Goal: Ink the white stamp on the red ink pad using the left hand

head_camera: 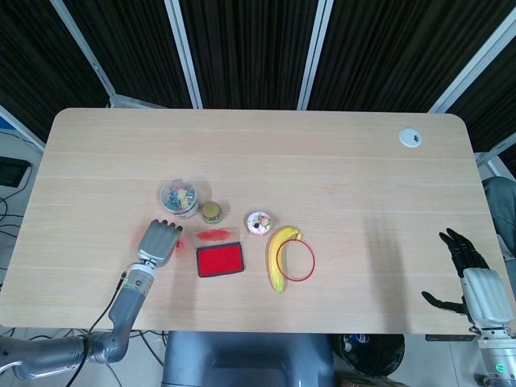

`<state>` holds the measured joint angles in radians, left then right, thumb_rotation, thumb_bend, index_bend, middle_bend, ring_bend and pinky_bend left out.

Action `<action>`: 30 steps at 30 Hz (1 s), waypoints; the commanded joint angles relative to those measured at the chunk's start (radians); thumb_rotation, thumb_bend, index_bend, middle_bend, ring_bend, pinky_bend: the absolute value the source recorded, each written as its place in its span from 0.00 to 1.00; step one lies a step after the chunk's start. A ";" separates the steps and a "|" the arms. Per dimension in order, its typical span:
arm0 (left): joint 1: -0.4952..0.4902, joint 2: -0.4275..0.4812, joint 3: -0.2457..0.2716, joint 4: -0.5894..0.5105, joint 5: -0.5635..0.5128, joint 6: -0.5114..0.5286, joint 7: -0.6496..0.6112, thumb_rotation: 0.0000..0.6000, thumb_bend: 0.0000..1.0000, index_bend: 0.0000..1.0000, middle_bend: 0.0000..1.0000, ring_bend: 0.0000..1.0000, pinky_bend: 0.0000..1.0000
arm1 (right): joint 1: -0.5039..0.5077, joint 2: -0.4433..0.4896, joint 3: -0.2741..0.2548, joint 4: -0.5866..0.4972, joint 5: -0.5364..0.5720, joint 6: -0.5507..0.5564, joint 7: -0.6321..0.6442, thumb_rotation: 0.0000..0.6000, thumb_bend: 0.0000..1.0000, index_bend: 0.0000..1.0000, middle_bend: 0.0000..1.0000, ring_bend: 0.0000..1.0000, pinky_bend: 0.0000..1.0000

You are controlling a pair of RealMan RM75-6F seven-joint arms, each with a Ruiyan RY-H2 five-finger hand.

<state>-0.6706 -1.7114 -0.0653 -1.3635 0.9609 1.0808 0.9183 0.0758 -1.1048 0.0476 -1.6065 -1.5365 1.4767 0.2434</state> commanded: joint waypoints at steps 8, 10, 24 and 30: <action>0.000 0.006 0.001 -0.011 -0.021 0.007 0.023 1.00 0.32 0.37 0.39 0.39 0.52 | 0.000 0.000 -0.001 0.000 -0.002 0.001 -0.001 1.00 0.12 0.00 0.00 0.00 0.18; 0.000 0.007 0.001 -0.015 -0.024 0.010 0.026 1.00 0.30 0.34 0.37 0.38 0.51 | -0.001 0.000 -0.001 0.000 -0.002 0.001 -0.001 1.00 0.12 0.00 0.00 0.00 0.18; 0.058 0.110 0.005 -0.168 0.063 0.120 -0.076 1.00 0.17 0.13 0.10 0.14 0.26 | -0.001 0.002 -0.002 0.004 -0.005 0.003 -0.007 1.00 0.12 0.00 0.00 0.00 0.18; 0.151 0.242 0.052 -0.282 0.225 0.251 -0.252 1.00 0.10 0.06 0.06 0.11 0.22 | -0.003 0.000 -0.003 0.007 -0.007 0.007 -0.036 1.00 0.12 0.00 0.00 0.00 0.18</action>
<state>-0.5722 -1.5384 -0.0409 -1.5853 1.1168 1.2653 0.7441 0.0735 -1.1043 0.0450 -1.5991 -1.5428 1.4830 0.2092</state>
